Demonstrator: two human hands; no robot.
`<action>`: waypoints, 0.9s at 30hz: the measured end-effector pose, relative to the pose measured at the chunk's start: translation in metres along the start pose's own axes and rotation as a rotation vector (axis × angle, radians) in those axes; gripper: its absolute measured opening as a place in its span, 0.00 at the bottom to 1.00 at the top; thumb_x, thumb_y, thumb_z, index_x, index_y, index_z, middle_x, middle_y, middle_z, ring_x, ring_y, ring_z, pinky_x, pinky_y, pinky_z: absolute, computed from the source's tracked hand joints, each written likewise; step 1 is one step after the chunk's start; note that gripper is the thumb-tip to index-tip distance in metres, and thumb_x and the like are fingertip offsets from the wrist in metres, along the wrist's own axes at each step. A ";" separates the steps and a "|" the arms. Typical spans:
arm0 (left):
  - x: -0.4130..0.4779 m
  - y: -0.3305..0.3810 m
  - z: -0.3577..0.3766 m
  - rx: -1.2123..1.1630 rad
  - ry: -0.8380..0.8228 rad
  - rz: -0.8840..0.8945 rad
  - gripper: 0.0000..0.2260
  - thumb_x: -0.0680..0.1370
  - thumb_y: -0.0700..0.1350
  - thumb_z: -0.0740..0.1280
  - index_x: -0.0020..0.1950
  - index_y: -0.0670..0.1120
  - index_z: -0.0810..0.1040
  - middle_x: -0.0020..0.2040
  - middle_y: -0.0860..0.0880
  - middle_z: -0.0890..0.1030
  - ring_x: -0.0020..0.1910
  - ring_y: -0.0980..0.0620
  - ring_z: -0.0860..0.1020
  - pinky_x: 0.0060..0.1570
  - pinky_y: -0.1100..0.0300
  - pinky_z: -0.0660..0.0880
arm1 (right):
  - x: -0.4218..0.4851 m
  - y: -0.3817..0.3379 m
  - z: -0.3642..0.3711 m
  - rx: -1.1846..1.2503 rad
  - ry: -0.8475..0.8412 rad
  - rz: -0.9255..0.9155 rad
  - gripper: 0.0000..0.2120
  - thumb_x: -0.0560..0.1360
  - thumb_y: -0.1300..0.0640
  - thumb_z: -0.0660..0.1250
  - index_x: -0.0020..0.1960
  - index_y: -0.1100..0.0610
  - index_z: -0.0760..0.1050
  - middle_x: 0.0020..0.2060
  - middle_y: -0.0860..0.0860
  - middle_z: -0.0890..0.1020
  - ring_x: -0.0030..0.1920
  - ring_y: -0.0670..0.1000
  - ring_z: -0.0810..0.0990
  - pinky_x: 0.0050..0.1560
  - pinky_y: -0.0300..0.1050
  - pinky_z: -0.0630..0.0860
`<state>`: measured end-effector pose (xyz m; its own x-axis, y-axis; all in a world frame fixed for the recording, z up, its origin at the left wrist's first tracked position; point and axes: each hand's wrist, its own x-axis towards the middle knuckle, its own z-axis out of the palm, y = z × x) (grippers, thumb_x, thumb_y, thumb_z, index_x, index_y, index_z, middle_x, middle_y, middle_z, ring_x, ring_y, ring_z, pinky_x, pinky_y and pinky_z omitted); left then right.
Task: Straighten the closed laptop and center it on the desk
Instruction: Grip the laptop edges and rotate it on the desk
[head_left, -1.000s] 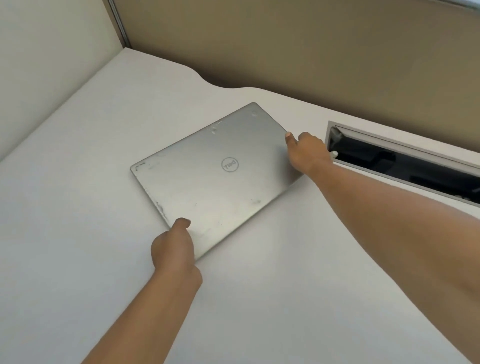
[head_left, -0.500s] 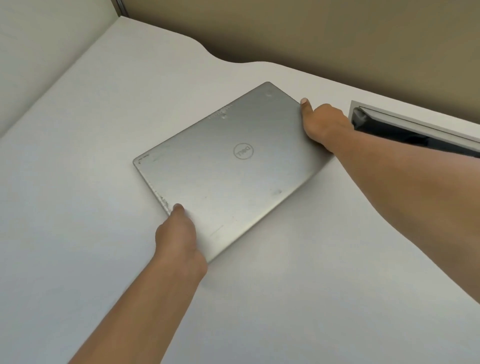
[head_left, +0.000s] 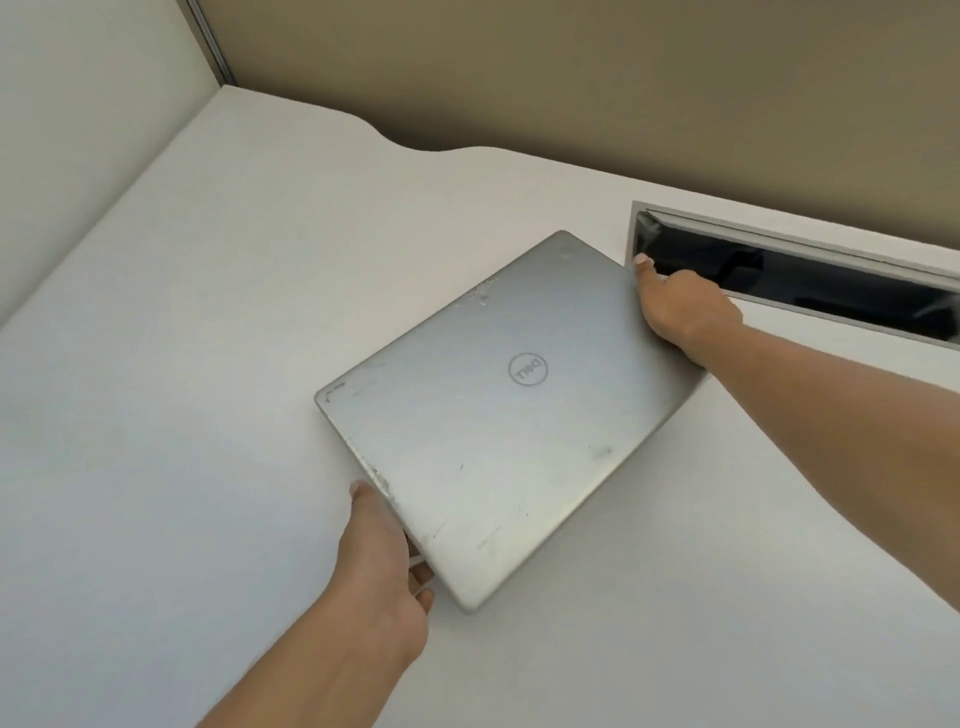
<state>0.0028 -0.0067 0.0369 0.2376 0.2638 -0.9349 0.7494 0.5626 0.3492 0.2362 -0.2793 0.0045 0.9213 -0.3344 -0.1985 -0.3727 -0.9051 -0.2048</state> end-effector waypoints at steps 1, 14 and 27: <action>-0.004 -0.008 -0.003 0.014 -0.010 -0.013 0.33 0.77 0.68 0.48 0.56 0.44 0.79 0.44 0.47 0.79 0.36 0.48 0.72 0.44 0.54 0.64 | -0.009 0.010 -0.003 -0.001 0.010 0.012 0.44 0.71 0.27 0.40 0.62 0.58 0.75 0.59 0.59 0.79 0.58 0.62 0.76 0.49 0.54 0.67; -0.031 -0.075 -0.029 0.150 -0.026 -0.031 0.37 0.76 0.69 0.44 0.57 0.42 0.79 0.38 0.45 0.78 0.34 0.46 0.74 0.34 0.55 0.63 | -0.120 0.126 0.002 0.057 0.024 0.216 0.39 0.71 0.26 0.39 0.44 0.58 0.73 0.42 0.54 0.77 0.44 0.59 0.75 0.45 0.52 0.69; -0.017 -0.108 -0.036 0.178 -0.021 0.036 0.33 0.77 0.68 0.47 0.58 0.44 0.78 0.41 0.46 0.79 0.36 0.48 0.75 0.42 0.55 0.67 | -0.162 0.158 0.022 0.104 0.035 0.308 0.37 0.73 0.27 0.40 0.38 0.58 0.72 0.36 0.53 0.77 0.40 0.58 0.77 0.41 0.50 0.69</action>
<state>-0.1045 -0.0437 0.0171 0.2776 0.2636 -0.9238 0.8371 0.4054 0.3672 0.0252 -0.3626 -0.0164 0.7662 -0.5985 -0.2339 -0.6420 -0.7290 -0.2374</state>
